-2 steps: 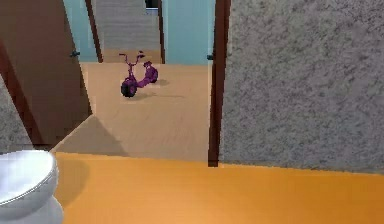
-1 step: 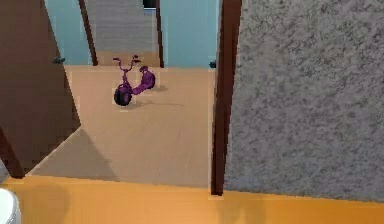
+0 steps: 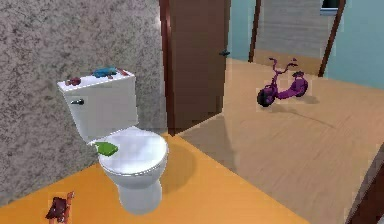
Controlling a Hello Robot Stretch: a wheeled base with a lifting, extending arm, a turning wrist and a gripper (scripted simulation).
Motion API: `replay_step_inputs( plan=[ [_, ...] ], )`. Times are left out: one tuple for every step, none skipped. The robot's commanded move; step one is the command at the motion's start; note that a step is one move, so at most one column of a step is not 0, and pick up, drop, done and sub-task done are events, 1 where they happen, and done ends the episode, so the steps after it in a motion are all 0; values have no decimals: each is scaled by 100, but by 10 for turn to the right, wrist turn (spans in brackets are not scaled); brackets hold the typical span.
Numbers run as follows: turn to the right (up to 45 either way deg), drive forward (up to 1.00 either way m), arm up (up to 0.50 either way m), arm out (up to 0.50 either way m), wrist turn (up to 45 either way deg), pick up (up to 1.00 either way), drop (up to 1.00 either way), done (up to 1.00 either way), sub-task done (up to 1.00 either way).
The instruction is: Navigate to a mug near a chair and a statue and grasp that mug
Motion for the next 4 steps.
replay_step_inputs(
  plan=[
    [0,15,0,0,0,0,0,0,0],
    [-450,0,0,0,0,0,0,0,0],
    [-450,0,0,0,0,0,0,0,0],
    [0,55,0,0,0,0,0,0,0]
  ],
)
